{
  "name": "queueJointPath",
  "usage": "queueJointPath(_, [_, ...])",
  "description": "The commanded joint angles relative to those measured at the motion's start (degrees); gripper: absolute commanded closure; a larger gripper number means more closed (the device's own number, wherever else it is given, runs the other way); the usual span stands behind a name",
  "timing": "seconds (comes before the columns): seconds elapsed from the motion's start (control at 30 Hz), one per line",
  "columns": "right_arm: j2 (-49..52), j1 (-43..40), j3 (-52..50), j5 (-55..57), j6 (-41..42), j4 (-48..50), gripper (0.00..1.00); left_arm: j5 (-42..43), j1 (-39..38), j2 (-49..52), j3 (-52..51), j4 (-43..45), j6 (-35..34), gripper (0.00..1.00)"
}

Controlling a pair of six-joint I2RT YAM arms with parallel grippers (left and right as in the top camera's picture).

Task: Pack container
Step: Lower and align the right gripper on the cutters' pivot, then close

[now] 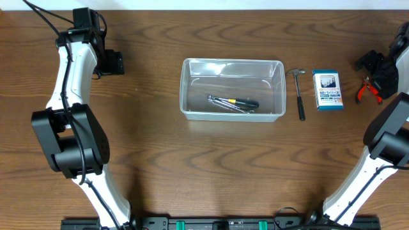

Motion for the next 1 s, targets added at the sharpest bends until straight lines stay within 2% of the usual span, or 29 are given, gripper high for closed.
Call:
queueJointPath(0.0, [0.5,-0.22,0.85,0.85,-2.97,-0.37,0.01,-0.87,0.04,1.03,-0.24,-0.15,-0.09,0.02])
queueJointPath(0.07, [0.52,-0.37,0.85,0.81,-2.97,-0.42,0.06,-0.87,0.04,1.03,-0.24,-0.15,-0.09,0.02])
queueJointPath(0.97, [4.02,-1.29,0.85,-0.02,-2.45,-1.62,0.04,-0.87,0.04,1.03,-0.24,-0.15,-0.09,0.02])
